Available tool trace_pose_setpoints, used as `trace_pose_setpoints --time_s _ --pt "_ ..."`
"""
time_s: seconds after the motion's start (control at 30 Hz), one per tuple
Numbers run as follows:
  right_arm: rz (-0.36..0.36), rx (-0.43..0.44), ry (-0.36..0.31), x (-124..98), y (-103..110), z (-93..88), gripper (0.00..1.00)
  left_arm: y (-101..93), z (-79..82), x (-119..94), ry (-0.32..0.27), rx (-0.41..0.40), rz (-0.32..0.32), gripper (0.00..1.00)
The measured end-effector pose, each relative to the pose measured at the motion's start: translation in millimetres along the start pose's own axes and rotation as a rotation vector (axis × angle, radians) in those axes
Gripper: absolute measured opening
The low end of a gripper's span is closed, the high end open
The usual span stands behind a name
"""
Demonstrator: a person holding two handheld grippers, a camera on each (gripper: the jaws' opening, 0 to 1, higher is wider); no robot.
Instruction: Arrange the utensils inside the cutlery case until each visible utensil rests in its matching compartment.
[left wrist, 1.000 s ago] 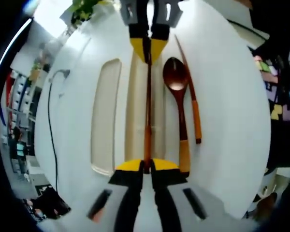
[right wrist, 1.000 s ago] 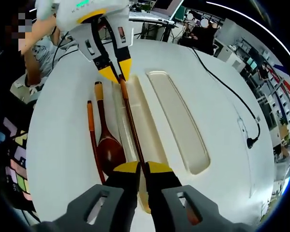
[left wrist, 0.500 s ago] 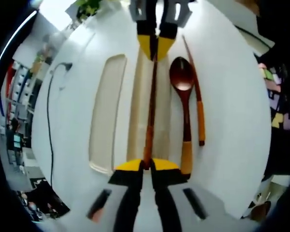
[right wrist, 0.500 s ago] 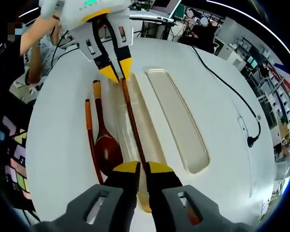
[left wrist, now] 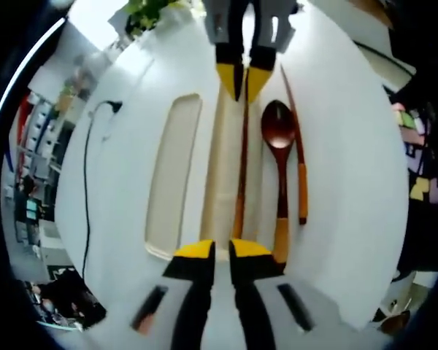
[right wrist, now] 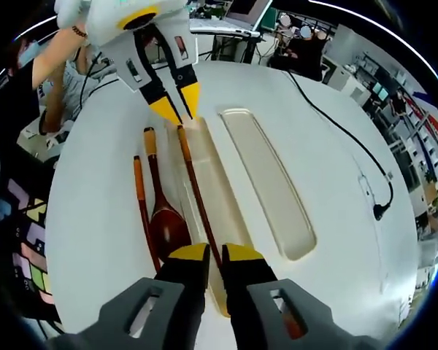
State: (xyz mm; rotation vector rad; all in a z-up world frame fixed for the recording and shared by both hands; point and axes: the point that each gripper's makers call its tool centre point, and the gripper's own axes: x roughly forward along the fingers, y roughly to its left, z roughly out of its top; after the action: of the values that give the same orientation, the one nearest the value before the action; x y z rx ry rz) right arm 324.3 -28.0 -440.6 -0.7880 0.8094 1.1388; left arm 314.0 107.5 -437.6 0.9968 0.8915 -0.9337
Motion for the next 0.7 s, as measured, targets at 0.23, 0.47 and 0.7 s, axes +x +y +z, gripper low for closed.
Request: trace_pose_setpoints --time_s 0.23,0.47,0.7 --pt "-0.040 -0.047 -0.056 -21 13 9.2 0.07 -5.1 5.0 -13 -0.090 -0.039 0.017 0.08" --pt "-0.026 -0.076 -0.094 -29 40 -1.7 0.09 -26.6 -0.1 -22 -0.144 -0.059 0.015 0.09" --pt "-0.027 -0.094 -0.104 -31 57 -21.5 0.09 -64.5 -11.2 -20 -0.157 -0.023 -0.037 0.10"
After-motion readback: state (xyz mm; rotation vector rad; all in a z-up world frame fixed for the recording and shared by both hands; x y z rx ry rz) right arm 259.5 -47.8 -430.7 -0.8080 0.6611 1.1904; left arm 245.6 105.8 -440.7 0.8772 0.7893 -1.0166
